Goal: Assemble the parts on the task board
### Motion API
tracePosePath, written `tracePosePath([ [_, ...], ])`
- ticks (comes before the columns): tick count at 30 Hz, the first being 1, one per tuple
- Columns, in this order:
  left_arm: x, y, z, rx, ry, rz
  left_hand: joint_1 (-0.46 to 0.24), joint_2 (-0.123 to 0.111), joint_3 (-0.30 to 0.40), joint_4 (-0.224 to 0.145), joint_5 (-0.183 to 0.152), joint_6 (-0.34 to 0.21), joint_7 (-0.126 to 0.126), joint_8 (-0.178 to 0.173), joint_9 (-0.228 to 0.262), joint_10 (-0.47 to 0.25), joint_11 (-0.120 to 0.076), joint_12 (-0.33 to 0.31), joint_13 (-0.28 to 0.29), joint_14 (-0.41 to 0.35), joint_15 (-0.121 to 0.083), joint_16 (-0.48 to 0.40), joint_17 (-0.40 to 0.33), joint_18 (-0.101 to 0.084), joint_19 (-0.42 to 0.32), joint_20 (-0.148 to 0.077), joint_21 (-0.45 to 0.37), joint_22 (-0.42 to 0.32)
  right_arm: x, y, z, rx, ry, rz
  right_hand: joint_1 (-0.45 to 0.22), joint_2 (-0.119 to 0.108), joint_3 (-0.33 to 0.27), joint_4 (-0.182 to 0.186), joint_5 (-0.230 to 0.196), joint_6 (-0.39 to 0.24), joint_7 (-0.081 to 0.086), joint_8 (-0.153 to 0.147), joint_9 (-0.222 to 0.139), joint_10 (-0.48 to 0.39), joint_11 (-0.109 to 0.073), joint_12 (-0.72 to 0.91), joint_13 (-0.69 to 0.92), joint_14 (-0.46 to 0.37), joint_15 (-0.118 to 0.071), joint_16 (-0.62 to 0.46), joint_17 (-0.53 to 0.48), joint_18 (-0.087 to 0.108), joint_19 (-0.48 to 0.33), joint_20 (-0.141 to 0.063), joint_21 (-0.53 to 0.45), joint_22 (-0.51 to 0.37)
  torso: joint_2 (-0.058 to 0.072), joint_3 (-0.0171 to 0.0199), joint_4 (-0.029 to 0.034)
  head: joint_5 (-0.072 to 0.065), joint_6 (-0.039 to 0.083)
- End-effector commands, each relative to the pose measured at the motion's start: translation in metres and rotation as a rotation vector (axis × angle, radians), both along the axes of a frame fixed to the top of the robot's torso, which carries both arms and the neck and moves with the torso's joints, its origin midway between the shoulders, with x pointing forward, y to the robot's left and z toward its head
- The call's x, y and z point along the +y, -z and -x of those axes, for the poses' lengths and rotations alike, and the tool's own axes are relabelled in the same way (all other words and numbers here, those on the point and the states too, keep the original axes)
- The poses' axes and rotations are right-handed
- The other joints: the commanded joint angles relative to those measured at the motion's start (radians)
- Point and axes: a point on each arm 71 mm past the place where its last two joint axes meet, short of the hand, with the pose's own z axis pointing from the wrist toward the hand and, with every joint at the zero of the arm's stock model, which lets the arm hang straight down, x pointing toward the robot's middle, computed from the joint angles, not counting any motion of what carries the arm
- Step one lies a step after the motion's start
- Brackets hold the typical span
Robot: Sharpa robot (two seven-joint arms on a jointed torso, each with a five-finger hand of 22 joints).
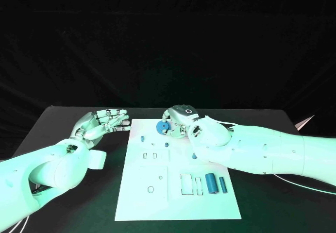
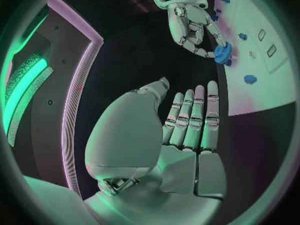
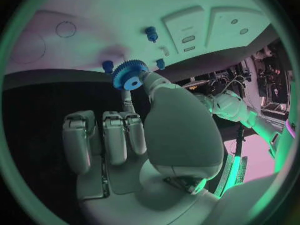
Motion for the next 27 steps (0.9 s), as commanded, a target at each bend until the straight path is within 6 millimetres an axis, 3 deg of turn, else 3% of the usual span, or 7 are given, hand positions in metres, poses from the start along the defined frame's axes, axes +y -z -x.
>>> tracePosePath([
  [1, -0.003, -0.001, 0.000, -0.008, 0.021, 0.007, -0.003, -0.001, 0.005, -0.003, -0.003, -0.001, 0.030, -0.005, -0.002, 0.006, 0.000, -0.005, -0.001, -0.004, 0.001, -0.005, 0.001, 0.010, -0.005, 0.001, 0.004, -0.001, 0.002, 0.001, -0.002, -0.012, 0.005, 0.028, -0.008, 0.001, 0.008, 0.000, 0.003, 0.018, -0.010, 0.005, 0.015, 0.106, -0.007, 0.002, 0.263, 0.108, -0.007, 0.006, 0.263, -0.007, 0.103, -0.008, 0.004, 0.263, -0.001, 0.0005, -0.0004, 0.002, -0.002],
  [27, -0.003, -0.001, 0.000, -0.007, 0.024, 0.008, -0.002, -0.001, 0.006, -0.004, -0.003, -0.001, 0.030, -0.005, -0.002, 0.007, 0.000, -0.006, 0.000, -0.005, 0.001, -0.006, 0.003, 0.010, -0.008, 0.002, 0.003, -0.002, 0.006, 0.020, -0.009, 0.033, 0.018, 0.076, -0.011, -0.003, 0.013, 0.000, -0.001, 0.017, -0.009, 0.003, 0.015, 0.106, -0.006, 0.002, 0.263, 0.108, -0.006, 0.006, 0.263, -0.007, 0.103, -0.008, 0.004, 0.263, -0.001, 0.0012, -0.0022, 0.009, -0.013],
])
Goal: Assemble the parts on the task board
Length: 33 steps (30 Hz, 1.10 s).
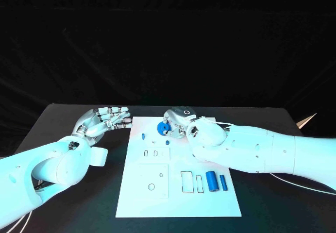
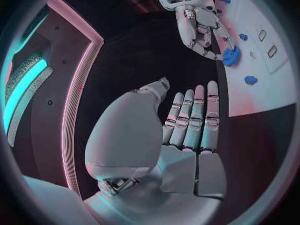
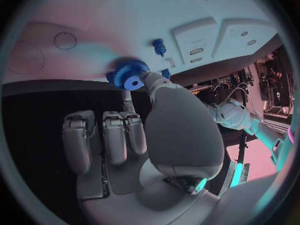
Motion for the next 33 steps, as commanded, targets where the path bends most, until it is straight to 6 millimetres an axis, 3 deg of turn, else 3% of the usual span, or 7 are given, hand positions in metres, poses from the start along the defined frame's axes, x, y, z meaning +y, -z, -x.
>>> tracePosePath([
  [1, -0.0024, -0.0014, 0.0005, -0.008, 0.022, 0.008, -0.002, -0.001, 0.003, -0.001, -0.003, -0.001, 0.030, -0.005, -0.001, 0.007, 0.000, -0.006, 0.000, -0.005, 0.001, -0.006, 0.002, 0.010, -0.008, 0.002, 0.003, -0.002, 0.0007, 0.0027, 0.0000, 0.009, -0.002, 0.029, -0.001, 0.008, 0.006, -0.001, 0.000, 0.018, -0.008, 0.002, 0.015, 0.106, -0.006, 0.002, 0.263, 0.108, -0.006, 0.006, 0.263, -0.007, 0.103, -0.008, 0.005, 0.263, 0.000, -0.0001, 0.0000, 0.001, 0.000],
  [14, -0.0016, -0.0013, 0.0003, -0.008, 0.020, 0.006, -0.003, -0.002, 0.004, -0.003, -0.003, -0.001, 0.030, -0.005, -0.002, 0.006, 0.000, -0.006, -0.001, -0.005, 0.002, -0.007, 0.003, 0.009, -0.013, 0.003, 0.001, -0.003, 0.0019, 0.0047, -0.0038, 0.004, 0.005, 0.028, -0.005, 0.004, 0.010, -0.001, -0.006, 0.015, -0.007, 0.000, 0.015, 0.106, -0.005, 0.002, 0.263, 0.108, -0.006, 0.006, 0.263, -0.007, 0.103, -0.008, 0.005, 0.263, 0.001, -0.0001, 0.0005, 0.002, -0.003],
  [30, -0.0014, -0.0009, -0.0003, -0.005, 0.019, 0.005, -0.004, -0.002, 0.004, -0.003, -0.003, -0.001, 0.031, -0.005, -0.002, 0.006, 0.000, -0.007, -0.001, -0.006, 0.002, -0.007, 0.004, 0.008, -0.016, 0.004, 0.000, -0.003, 0.0063, 0.0045, -0.0050, -0.001, -0.006, 0.010, -0.049, -0.022, 0.012, 0.013, -0.042, -0.042, 0.019, -0.046, 0.005, 0.097, 0.017, -0.010, 0.254, 0.108, 0.013, 0.006, 0.263, -0.007, 0.103, 0.007, 0.005, 0.263, 0.000, -0.0005, 0.0003, 0.003, -0.005],
  [33, -0.0012, -0.0009, -0.0003, -0.005, 0.018, 0.005, -0.004, -0.002, 0.004, -0.003, -0.003, -0.001, 0.031, -0.005, -0.002, 0.006, 0.000, -0.007, -0.001, -0.006, 0.002, -0.007, 0.004, 0.008, -0.016, 0.004, 0.000, -0.003, 0.0055, 0.0057, -0.0056, 0.013, -0.003, 0.017, -0.066, -0.026, -0.006, 0.022, -0.047, -0.075, 0.031, -0.074, -0.003, 0.089, 0.028, -0.019, 0.246, 0.108, 0.023, 0.006, 0.263, -0.007, 0.103, 0.016, 0.005, 0.263, 0.000, -0.0008, -0.0005, 0.003, -0.004],
])
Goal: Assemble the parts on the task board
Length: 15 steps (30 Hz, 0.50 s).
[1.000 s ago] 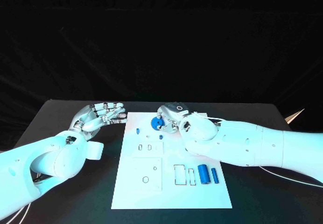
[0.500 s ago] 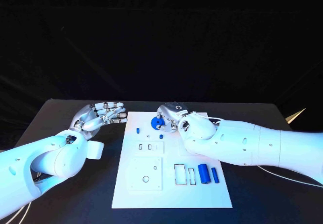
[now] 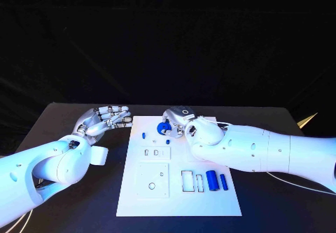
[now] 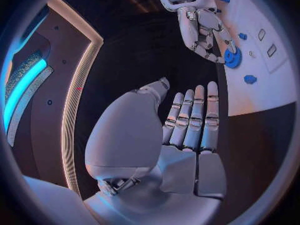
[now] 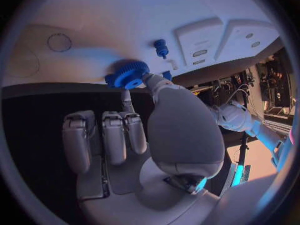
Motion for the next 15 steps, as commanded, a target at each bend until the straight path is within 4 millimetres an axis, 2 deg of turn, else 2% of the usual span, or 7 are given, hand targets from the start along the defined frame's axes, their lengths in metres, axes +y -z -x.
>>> tracePosePath([
  [1, -0.0022, -0.0013, 0.0005, -0.006, 0.020, 0.006, -0.004, -0.002, 0.004, -0.003, -0.003, -0.001, 0.031, -0.005, -0.002, 0.006, 0.000, -0.007, -0.001, -0.006, 0.002, -0.003, 0.001, 0.008, -0.005, 0.000, 0.000, -0.002, 0.0000, 0.0020, -0.0003, 0.017, -0.006, 0.014, -0.017, -0.001, -0.019, 0.004, -0.007, -0.023, 0.009, -0.021, -0.007, 0.087, 0.015, -0.010, 0.245, 0.106, 0.013, 0.006, 0.263, -0.007, 0.106, 0.011, 0.005, 0.263, 0.000, -0.0001, -0.0009, 0.000, 0.000],
  [4, -0.0021, -0.0012, 0.0005, -0.006, 0.019, 0.006, -0.004, -0.002, 0.004, -0.003, -0.003, -0.001, 0.031, -0.005, -0.002, 0.006, 0.001, -0.007, -0.001, -0.006, 0.002, -0.003, 0.001, 0.008, -0.006, 0.000, 0.000, -0.002, -0.0010, 0.0030, -0.0007, 0.031, -0.002, 0.018, -0.038, 0.002, -0.041, 0.012, -0.008, -0.031, 0.013, -0.032, -0.010, 0.084, 0.019, -0.013, 0.243, 0.106, 0.017, 0.006, 0.263, -0.007, 0.106, 0.016, 0.005, 0.263, 0.000, 0.0001, -0.0014, 0.000, 0.000],
  [6, -0.0020, -0.0012, 0.0005, -0.006, 0.019, 0.005, -0.004, -0.002, 0.005, -0.003, -0.003, -0.001, 0.031, -0.005, -0.002, 0.006, 0.001, -0.007, -0.001, -0.006, 0.003, -0.003, 0.001, 0.008, -0.007, 0.000, -0.001, -0.002, -0.0017, 0.0036, -0.0007, 0.039, -0.001, 0.020, -0.063, 0.012, -0.062, 0.014, -0.004, -0.030, 0.015, -0.038, -0.011, 0.084, 0.021, -0.013, 0.242, 0.106, 0.020, 0.006, 0.263, -0.007, 0.106, 0.019, 0.005, 0.263, 0.000, 0.0006, -0.0012, 0.000, 0.000],
  [15, -0.0014, -0.0012, 0.0005, -0.005, 0.017, 0.004, -0.004, -0.002, 0.005, -0.003, -0.003, -0.002, 0.031, -0.005, -0.002, 0.006, 0.001, -0.007, -0.001, -0.006, 0.003, -0.004, 0.001, 0.008, -0.007, 0.000, -0.001, -0.002, -0.0052, 0.0056, -0.0004, 0.071, 0.005, 0.021, -0.108, 0.043, -0.078, 0.015, 0.014, -0.006, 0.009, -0.036, -0.008, 0.091, 0.017, -0.005, 0.249, 0.106, 0.017, 0.006, 0.263, -0.007, 0.106, 0.019, 0.005, 0.263, 0.000, 0.0011, -0.0005, -0.001, 0.000],
])
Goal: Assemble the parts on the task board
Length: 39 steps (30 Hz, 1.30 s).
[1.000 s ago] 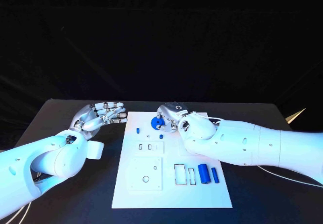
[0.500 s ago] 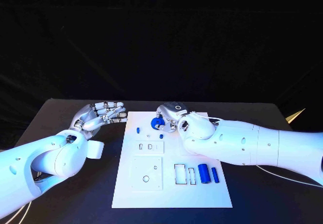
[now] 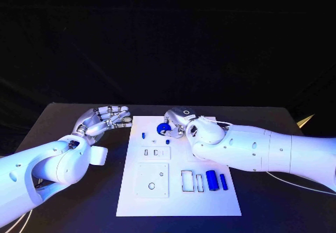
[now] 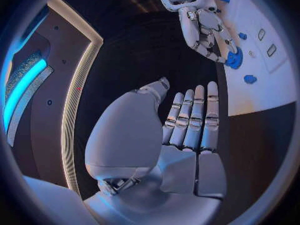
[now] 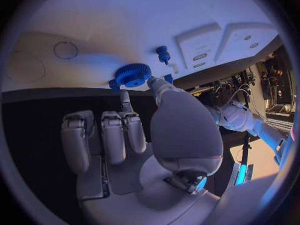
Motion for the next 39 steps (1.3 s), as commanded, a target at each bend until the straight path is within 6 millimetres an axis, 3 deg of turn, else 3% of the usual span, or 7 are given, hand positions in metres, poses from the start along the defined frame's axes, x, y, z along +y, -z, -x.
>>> tracePosePath([
  [1, -0.002, -0.001, 0.001, -0.007, 0.018, 0.005, -0.004, -0.002, 0.005, -0.003, -0.003, -0.002, 0.031, -0.005, -0.002, 0.006, 0.001, -0.007, -0.001, -0.006, 0.003, -0.004, 0.002, 0.008, -0.007, 0.000, -0.001, -0.001, -0.001, 0.002, 0.001, 0.031, -0.008, 0.011, -0.015, 0.005, -0.004, 0.000, 0.005, 0.013, -0.003, 0.000, 0.002, 0.095, 0.003, 0.005, 0.250, 0.106, 0.003, 0.006, 0.263, -0.007, 0.106, 0.005, 0.005, 0.263, 0.000, 0.0005, 0.0002, 0.000, 0.001],
  [12, 0.001, -0.001, -0.001, -0.008, 0.012, 0.003, -0.005, -0.002, 0.005, -0.004, -0.003, -0.002, 0.031, -0.006, -0.002, 0.005, 0.001, -0.007, -0.001, -0.007, 0.003, -0.004, 0.002, 0.008, -0.010, 0.001, -0.002, -0.002, -0.037, -0.019, 0.011, -0.089, -0.022, -0.243, -0.001, 0.006, -0.002, -0.009, -0.024, 0.003, 0.000, -0.013, -0.002, 0.094, 0.004, 0.004, 0.249, 0.106, 0.003, 0.006, 0.263, -0.007, 0.106, 0.004, 0.005, 0.263, -0.002, 0.0029, -0.0065, -0.001, 0.014],
  [18, 0.005, 0.000, -0.002, -0.010, 0.003, 0.001, -0.005, -0.002, 0.005, -0.004, -0.003, -0.003, 0.031, -0.006, -0.002, 0.005, 0.001, -0.008, -0.001, -0.007, 0.003, -0.004, 0.003, 0.008, -0.011, 0.001, -0.002, -0.002, -0.079, -0.031, 0.015, 0.018, -0.063, -0.388, 0.097, 0.007, 0.045, -0.054, -0.026, 0.002, 0.006, -0.026, -0.005, 0.076, 0.008, -0.018, 0.233, 0.106, 0.006, 0.006, 0.263, -0.007, 0.106, 0.006, 0.005, 0.263, -0.006, 0.0084, -0.0189, -0.004, 0.024],
  [19, 0.006, 0.000, -0.002, -0.011, -0.001, 0.000, -0.005, -0.002, 0.005, -0.004, -0.003, -0.003, 0.031, -0.006, -0.002, 0.005, 0.001, -0.008, -0.001, -0.007, 0.003, -0.004, 0.003, 0.008, -0.011, 0.001, -0.002, -0.002, -0.087, -0.032, 0.015, 0.045, -0.071, -0.406, 0.134, 0.004, 0.061, -0.078, -0.090, 0.002, 0.007, -0.030, -0.005, 0.067, 0.010, -0.029, 0.225, 0.106, 0.007, 0.006, 0.263, -0.007, 0.106, 0.007, 0.005, 0.263, -0.007, 0.0093, -0.0229, -0.002, 0.024],
  [20, 0.007, 0.000, -0.002, -0.011, -0.003, -0.001, -0.005, -0.002, 0.005, -0.004, -0.003, -0.003, 0.032, -0.006, -0.002, 0.004, 0.002, -0.008, -0.001, -0.007, 0.003, -0.004, 0.003, 0.008, -0.012, 0.001, -0.003, -0.002, -0.093, -0.032, 0.015, 0.064, -0.077, -0.418, 0.155, -0.002, 0.070, -0.094, -0.093, 0.001, 0.009, -0.033, -0.006, 0.057, 0.011, -0.041, 0.216, 0.106, 0.009, 0.006, 0.263, -0.007, 0.106, 0.009, 0.005, 0.263, -0.008, 0.0108, -0.0258, -0.002, 0.025],
  [26, 0.010, 0.001, -0.003, -0.013, -0.006, -0.002, -0.005, -0.002, 0.005, -0.004, -0.003, -0.003, 0.032, -0.006, -0.002, 0.004, 0.002, -0.008, -0.001, -0.007, 0.003, -0.004, 0.003, 0.008, -0.012, 0.001, -0.003, -0.002, -0.135, -0.031, 0.012, 0.146, -0.098, -0.465, 0.174, -0.035, 0.065, -0.118, -0.106, -0.007, 0.014, -0.044, -0.009, 0.029, 0.016, -0.073, 0.193, 0.106, 0.013, 0.006, 0.263, -0.002, 0.095, 0.013, -0.011, 0.250, -0.011, 0.0175, -0.0347, -0.006, 0.027],
  [39, 0.010, 0.003, -0.006, -0.014, -0.009, -0.003, -0.005, -0.002, 0.006, -0.005, -0.003, -0.004, 0.032, -0.007, -0.002, 0.003, 0.002, -0.009, -0.001, -0.007, 0.003, -0.005, 0.003, 0.008, -0.013, 0.001, -0.003, -0.002, -0.196, -0.018, 0.005, 0.211, -0.030, -0.401, 0.194, -0.047, 0.024, -0.128, -0.056, -0.028, 0.007, -0.060, -0.011, -0.011, 0.011, -0.120, 0.159, 0.104, 0.011, 0.004, 0.257, 0.009, 0.070, 0.013, -0.050, 0.220, -0.016, 0.0248, -0.0318, -0.016, 0.020],
])
